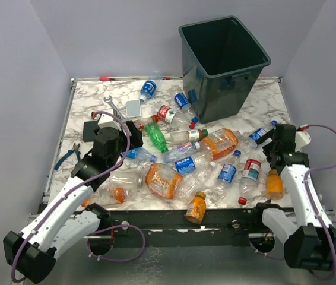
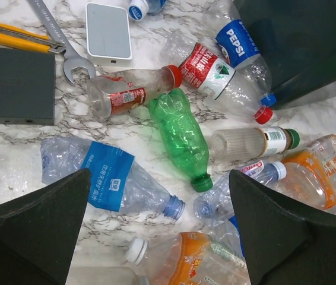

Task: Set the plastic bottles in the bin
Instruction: Pick up the plastic bottle from the corner of the board.

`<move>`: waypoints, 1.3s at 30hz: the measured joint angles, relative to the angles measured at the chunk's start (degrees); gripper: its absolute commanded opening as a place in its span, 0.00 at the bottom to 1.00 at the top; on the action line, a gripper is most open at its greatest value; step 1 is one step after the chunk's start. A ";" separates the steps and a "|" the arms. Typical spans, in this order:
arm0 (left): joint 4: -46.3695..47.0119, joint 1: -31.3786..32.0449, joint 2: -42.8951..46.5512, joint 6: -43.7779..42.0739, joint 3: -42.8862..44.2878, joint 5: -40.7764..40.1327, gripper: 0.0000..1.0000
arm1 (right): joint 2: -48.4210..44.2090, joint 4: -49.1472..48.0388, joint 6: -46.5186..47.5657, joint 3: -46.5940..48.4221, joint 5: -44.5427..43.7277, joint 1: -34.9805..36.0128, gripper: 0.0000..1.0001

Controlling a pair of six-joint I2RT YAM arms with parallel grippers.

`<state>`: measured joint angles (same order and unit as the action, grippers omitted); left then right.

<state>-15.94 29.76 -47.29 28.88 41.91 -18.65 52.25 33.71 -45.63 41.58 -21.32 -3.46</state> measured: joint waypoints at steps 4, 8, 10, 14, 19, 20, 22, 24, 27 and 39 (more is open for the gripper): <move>0.02 0.00 0.15 0.00 -0.04 0.13 0.99 | 3.34 0.76 0.07 -2.23 4.92 -1.53 0.99; 0.04 0.00 0.04 0.17 -0.07 1.11 0.99 | 3.37 1.86 0.04 -4.42 7.69 -1.53 0.97; 0.07 0.00 -0.39 0.24 -0.04 1.66 0.99 | 3.39 2.36 0.04 -5.07 8.90 -1.53 0.96; 0.02 0.00 -1.95 0.46 -0.07 2.84 0.99 | 2.97 2.43 0.04 -7.76 11.39 -1.53 0.93; 0.07 0.00 -2.45 0.70 -0.04 3.54 0.99 | 4.63 2.45 0.17 -8.79 13.31 -1.53 0.86; 0.07 0.00 -2.45 0.74 -0.04 3.69 0.99 | 5.18 2.16 0.22 -8.94 13.79 -1.53 0.84; 0.04 0.00 -2.45 0.85 -0.07 3.76 0.99 | 5.57 1.86 0.26 -9.55 14.53 -1.53 0.80; 0.04 0.00 -2.45 0.92 -0.07 3.76 0.99 | 5.57 1.49 0.31 -10.45 15.28 -1.53 0.76; 0.04 0.00 -2.45 1.07 -0.07 3.76 0.99 | 5.57 0.96 0.66 -11.10 16.31 -1.53 0.70; 0.09 0.00 -2.08 1.07 -0.37 3.67 0.99 | -0.79 3.15 1.68 -9.11 20.61 -1.53 0.40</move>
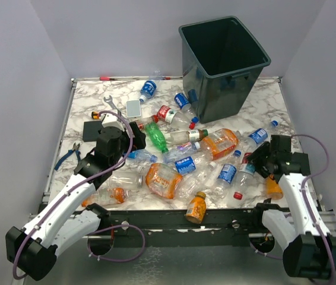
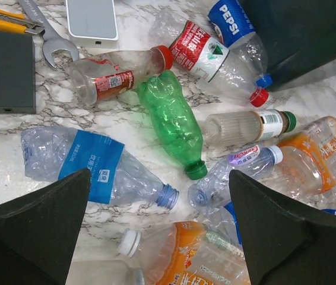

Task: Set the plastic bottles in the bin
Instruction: Pick up the plastic bottle from the corner of the board.

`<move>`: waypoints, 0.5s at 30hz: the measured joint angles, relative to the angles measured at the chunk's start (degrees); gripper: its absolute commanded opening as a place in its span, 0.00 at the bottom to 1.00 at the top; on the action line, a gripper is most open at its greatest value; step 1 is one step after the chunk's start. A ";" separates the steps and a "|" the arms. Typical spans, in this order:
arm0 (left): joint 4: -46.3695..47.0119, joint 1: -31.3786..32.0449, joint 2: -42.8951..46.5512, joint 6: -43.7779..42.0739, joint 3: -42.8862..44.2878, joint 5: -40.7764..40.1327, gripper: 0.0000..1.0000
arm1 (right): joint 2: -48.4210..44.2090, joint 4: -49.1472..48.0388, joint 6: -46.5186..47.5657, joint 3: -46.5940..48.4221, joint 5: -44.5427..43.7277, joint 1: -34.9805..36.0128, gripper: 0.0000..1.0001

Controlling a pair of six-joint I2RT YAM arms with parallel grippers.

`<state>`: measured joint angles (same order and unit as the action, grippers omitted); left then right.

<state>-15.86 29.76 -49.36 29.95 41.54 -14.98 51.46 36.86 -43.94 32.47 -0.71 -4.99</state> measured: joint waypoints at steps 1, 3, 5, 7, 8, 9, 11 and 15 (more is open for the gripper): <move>-0.02 0.00 0.22 0.00 -0.11 -0.02 0.99 | -1.66 1.62 0.31 1.68 0.24 0.04 0.39; 0.11 0.00 0.76 0.00 -0.24 -0.04 0.99 | -3.96 3.89 1.05 6.56 1.01 0.50 0.38; 1.05 0.00 1.66 0.22 -0.46 -0.02 0.99 | -5.57 3.98 2.23 11.89 2.64 1.42 0.36; 2.75 0.00 2.67 0.76 -0.81 0.11 0.99 | -7.39 1.97 3.13 15.15 6.75 2.89 0.36; 3.69 0.00 3.13 1.14 -0.90 0.35 0.99 | -8.33 0.00 3.30 15.80 9.84 3.48 0.36; 5.42 0.00 3.65 1.81 -1.18 0.96 0.99 | -9.20 -2.58 3.26 15.89 13.55 3.98 0.36; 9.38 0.00 4.63 3.56 -1.90 3.19 0.99 | -10.95 -8.96 1.90 15.02 20.83 5.42 0.37; 20.00 0.00 4.68 7.54 -3.15 15.54 0.99 | -13.66 -24.22 -2.25 11.80 31.41 10.93 0.37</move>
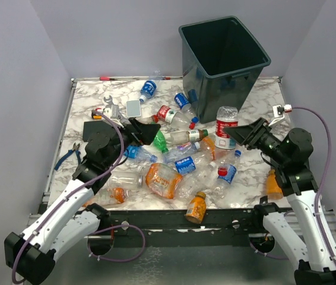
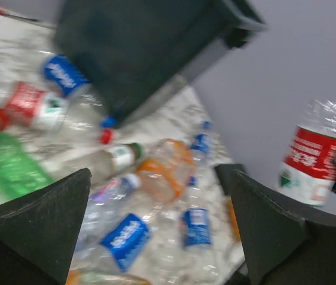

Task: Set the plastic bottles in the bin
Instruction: Pick up the plastic bottle from the corner of the board, then place the plastic bottle in the trash bin.

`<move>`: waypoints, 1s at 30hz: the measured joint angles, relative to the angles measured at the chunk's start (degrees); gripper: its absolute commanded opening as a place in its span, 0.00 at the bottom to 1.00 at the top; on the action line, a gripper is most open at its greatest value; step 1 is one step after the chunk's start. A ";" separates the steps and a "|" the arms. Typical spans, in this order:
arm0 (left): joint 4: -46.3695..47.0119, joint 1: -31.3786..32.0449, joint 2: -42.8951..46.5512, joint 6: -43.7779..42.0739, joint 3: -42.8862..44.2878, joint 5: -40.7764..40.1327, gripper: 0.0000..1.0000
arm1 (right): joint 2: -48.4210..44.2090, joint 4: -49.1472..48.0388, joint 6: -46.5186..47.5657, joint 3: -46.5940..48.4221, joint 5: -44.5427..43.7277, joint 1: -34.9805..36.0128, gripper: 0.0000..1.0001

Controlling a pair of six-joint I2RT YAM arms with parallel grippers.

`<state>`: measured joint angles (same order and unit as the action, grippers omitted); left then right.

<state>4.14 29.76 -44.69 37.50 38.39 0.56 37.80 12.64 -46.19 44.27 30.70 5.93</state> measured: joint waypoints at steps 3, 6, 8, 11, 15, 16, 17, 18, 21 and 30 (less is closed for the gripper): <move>10.62 0.07 -2.82 5.55 -1.09 11.17 0.99 | 0.28 -9.49 -1.66 0.04 3.43 5.44 0.36; 18.18 1.20 -6.16 10.51 -1.46 18.67 0.99 | 1.38 -17.31 -2.05 0.37 3.48 12.68 0.36; 20.90 2.78 -7.15 11.78 -1.44 21.42 0.99 | 2.38 -22.67 -2.54 0.09 2.40 17.35 0.36; 24.15 5.92 -7.02 12.20 -1.44 24.09 0.99 | 4.35 -33.09 -4.02 -2.47 -0.35 24.24 0.35; 26.05 9.18 -6.29 11.63 -1.44 25.77 0.99 | 10.03 -44.92 -5.33 -4.28 -5.18 32.46 0.33; 26.16 9.84 -5.60 11.30 -1.46 25.99 0.99 | 11.30 -47.06 -5.88 -4.31 -6.10 33.51 0.33; 26.36 9.97 -4.96 11.06 -1.49 25.97 0.99 | 12.76 -49.72 -6.47 -4.31 -7.28 34.27 0.33; 26.67 10.14 -4.35 10.82 -1.49 25.97 0.99 | 14.29 -52.72 -7.28 -4.39 -8.31 35.06 0.33; 27.30 10.88 -1.90 9.79 -1.92 26.01 0.99 | 17.35 -59.25 -9.81 -5.64 -10.08 36.28 0.32; 28.00 11.32 1.20 8.31 -3.45 25.90 0.99 | 19.47 -68.41 -15.74 -10.23 -14.75 36.89 0.32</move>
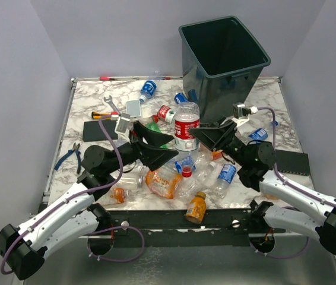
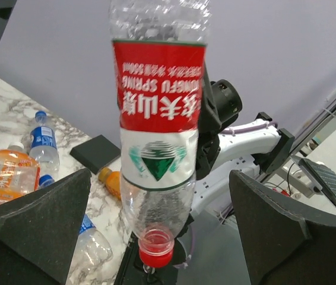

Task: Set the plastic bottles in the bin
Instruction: Place the plastic bottle in the trash bin.

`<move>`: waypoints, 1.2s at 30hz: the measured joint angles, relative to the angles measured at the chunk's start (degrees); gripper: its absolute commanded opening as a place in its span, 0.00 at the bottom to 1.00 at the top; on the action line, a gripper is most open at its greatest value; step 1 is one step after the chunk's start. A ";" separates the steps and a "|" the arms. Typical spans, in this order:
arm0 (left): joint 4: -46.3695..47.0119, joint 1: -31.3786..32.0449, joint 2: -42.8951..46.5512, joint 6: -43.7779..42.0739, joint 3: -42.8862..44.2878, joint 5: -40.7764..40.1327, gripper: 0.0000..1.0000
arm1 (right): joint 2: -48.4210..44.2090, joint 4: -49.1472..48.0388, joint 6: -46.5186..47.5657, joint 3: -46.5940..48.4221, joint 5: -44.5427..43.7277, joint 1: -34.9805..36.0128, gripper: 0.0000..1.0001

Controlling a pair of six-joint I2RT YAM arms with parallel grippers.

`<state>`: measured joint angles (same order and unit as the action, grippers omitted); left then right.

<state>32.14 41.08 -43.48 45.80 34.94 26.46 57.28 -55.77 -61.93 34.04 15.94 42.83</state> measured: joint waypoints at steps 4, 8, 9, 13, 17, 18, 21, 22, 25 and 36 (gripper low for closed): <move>0.31 0.98 -3.17 -0.13 0.20 0.13 0.99 | 2.82 -5.03 -3.06 -0.13 -0.63 0.83 0.32; -0.20 2.12 -6.10 -0.66 0.52 0.13 0.98 | 6.12 -6.14 -4.17 0.50 -0.70 3.04 0.32; -0.35 2.32 -6.40 -0.76 0.81 0.15 0.97 | 6.54 -6.19 -4.22 0.57 -0.70 3.43 0.32; -0.33 2.75 -6.60 -0.94 2.54 0.15 0.92 | 6.93 -6.27 -4.26 0.59 -0.70 4.17 0.34; 0.20 2.93 -7.23 -0.61 4.31 1.09 0.76 | 6.93 -6.05 -4.13 0.59 -0.74 4.39 0.35; 0.33 2.95 -7.41 -0.46 4.46 1.22 0.71 | 6.93 -5.92 -4.07 0.59 -0.79 4.44 0.35; 0.31 3.06 -7.85 -0.42 4.55 1.20 0.55 | 6.93 -5.66 -3.98 0.59 -0.76 4.66 0.38; 0.04 3.06 -7.87 -0.46 4.55 1.05 0.51 | 6.93 -5.60 -4.07 0.61 -0.72 4.76 0.40; -0.33 2.89 -7.85 -1.11 4.55 0.44 0.45 | 6.84 -4.61 -3.85 1.22 -0.70 4.81 0.62; -1.01 3.28 -6.25 -1.60 4.26 -2.43 0.39 | -0.57 25.44 6.97 13.38 1.29 5.97 1.00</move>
<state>31.14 44.36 -49.74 44.21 39.20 24.03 56.71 -30.33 -54.96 47.42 17.23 48.80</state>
